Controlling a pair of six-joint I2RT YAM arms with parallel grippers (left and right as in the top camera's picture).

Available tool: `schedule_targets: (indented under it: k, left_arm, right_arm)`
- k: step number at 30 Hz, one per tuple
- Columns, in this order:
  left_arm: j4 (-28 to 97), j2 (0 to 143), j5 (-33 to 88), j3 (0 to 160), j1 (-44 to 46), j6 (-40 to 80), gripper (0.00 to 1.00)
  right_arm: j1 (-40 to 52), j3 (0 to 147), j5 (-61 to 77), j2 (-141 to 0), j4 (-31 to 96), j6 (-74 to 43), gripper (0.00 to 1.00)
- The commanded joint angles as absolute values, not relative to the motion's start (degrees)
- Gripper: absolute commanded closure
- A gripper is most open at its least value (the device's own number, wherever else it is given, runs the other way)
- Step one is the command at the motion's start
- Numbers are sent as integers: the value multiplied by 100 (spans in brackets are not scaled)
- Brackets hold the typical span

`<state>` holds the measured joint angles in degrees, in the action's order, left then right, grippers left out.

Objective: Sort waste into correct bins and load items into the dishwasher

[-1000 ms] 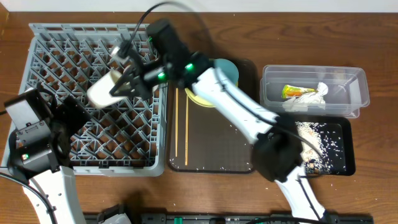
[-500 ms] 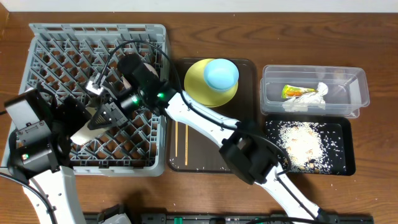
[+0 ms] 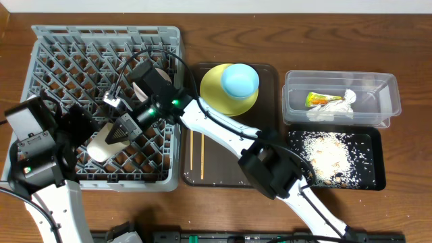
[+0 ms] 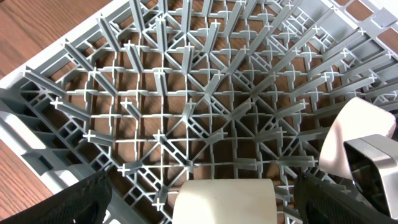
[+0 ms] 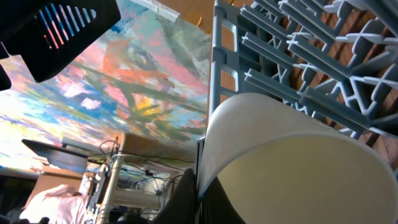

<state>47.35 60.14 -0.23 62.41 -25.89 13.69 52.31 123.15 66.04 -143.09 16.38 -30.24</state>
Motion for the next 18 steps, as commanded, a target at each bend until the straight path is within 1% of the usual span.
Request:
schedule_targets:
  k: [1, 4, 8, 13, 15, 18]
  left_arm:
    - [4733, 6029, -69, 6333, -2622, 1380, 5]
    - [4733, 6029, -67, 6333, -2624, 1380, 6]
    - [4733, 6029, -67, 6333, -2624, 1380, 6]
    - [4733, 6029, -67, 6333, -2624, 1380, 5]
    - [4733, 6029, -67, 6333, -2624, 1380, 6]
    - [4733, 6029, -67, 6333, -2624, 1380, 6]
  right_arm:
    - [5216, 12313, 6517, -14357, 1774, -3177, 99]
    - [5260, 12311, 6427, -14357, 1758, -3382, 99]
    - [5321, 12309, 6405, -14357, 1782, -3378, 99]
    - [5284, 12309, 6132, -14357, 2241, -3111, 99]
    - [5234, 12309, 6130, -14357, 2381, -3017, 97]
    - [5131, 12309, 6143, -14355, 2600, -2906, 91]
